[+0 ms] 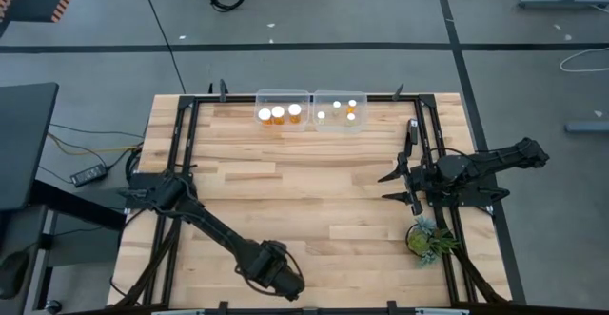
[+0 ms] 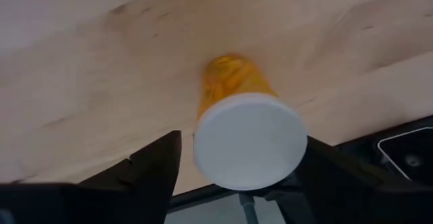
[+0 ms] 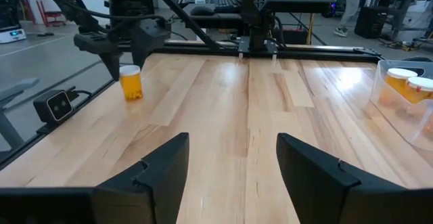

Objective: Pick and place medicine bottles into bin by pill shape (circle, oval)
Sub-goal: Put the large orange pill bottle into the left transparent bin

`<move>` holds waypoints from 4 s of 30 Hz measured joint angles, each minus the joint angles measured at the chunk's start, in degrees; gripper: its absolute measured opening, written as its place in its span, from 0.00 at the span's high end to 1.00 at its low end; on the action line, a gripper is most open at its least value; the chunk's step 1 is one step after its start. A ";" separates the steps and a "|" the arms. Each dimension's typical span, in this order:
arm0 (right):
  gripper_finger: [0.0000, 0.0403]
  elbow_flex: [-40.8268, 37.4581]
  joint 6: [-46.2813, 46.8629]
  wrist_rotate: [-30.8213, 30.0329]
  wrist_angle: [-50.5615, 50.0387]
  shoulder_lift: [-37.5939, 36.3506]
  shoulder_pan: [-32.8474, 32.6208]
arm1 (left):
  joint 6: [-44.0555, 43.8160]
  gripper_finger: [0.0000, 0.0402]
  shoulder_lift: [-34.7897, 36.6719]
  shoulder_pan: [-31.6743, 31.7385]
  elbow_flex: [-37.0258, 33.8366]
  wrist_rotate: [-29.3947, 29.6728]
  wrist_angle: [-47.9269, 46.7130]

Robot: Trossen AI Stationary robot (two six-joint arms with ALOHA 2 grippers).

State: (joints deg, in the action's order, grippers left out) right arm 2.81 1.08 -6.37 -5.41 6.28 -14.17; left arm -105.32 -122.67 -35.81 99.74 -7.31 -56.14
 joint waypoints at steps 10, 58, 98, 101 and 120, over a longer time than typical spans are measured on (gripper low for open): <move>0.43 0.00 0.00 0.00 0.00 0.00 0.00 | 5.72 0.44 0.00 0.21 0.00 -0.02 0.33; 0.43 -0.07 -4.26 -0.02 0.26 -0.89 0.02 | 61.19 0.47 0.09 24.98 14.78 8.52 -19.58; 0.43 6.40 -6.03 -4.31 -4.42 -3.28 0.02 | 92.82 0.47 0.09 51.40 14.75 25.75 -19.33; 0.43 6.40 -6.05 -4.48 -4.48 -3.28 0.02 | 93.17 0.47 0.09 52.81 14.75 25.75 -18.60; 0.43 6.43 -6.27 -5.79 -5.01 -3.28 0.02 | 94.62 0.46 0.09 59.44 14.74 35.92 -15.32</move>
State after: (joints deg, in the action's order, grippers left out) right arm 9.23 -5.19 -12.16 -10.41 3.01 -14.15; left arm -10.70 -122.58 23.63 114.48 28.61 -71.46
